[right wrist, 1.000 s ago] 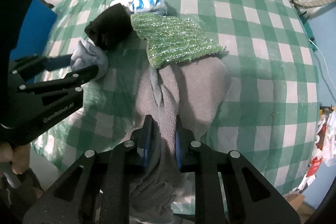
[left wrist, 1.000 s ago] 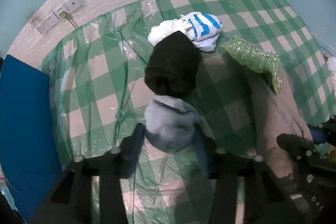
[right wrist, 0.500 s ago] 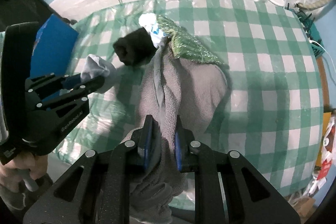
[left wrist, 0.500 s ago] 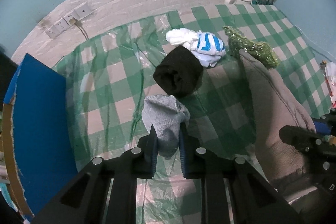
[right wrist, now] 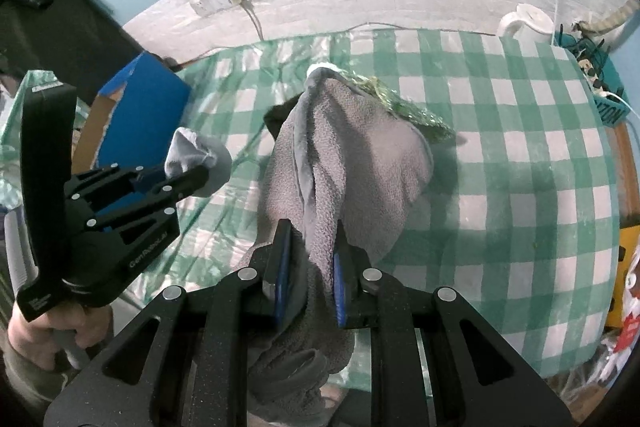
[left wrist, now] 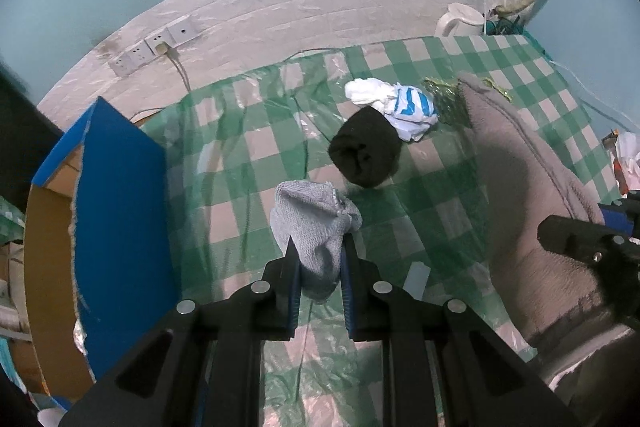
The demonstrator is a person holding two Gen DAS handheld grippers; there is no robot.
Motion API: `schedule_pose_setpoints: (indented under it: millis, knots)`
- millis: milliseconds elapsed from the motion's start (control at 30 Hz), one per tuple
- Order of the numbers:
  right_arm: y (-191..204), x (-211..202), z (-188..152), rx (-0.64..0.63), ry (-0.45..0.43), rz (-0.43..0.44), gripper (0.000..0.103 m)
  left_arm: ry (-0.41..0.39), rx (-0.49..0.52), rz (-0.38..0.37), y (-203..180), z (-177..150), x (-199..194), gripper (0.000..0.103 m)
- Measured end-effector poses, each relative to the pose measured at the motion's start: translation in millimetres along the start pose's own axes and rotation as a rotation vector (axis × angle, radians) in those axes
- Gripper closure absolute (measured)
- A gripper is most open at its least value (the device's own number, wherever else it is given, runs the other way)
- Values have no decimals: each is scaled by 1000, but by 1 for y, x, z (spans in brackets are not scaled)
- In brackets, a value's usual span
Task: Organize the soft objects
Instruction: 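Lift and carry the grey towel and grey sock over the cardboard box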
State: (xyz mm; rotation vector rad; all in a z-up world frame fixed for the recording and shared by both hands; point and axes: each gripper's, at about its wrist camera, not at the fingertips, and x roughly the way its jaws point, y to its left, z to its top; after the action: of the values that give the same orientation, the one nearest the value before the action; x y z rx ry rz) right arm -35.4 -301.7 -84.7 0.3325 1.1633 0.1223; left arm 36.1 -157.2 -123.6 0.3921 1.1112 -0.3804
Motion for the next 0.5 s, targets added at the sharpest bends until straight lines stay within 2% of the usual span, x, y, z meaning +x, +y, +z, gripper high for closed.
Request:
schedule_pose_setpoints:
  millis: [300,500]
  knots:
    - [16,-19,3,-16,-48,28,87,-34,-31,12,15,-5,-23,86]
    - [28,-30,5,-40,-69,16,87,-59,-36,23,24,-8,-40,86]
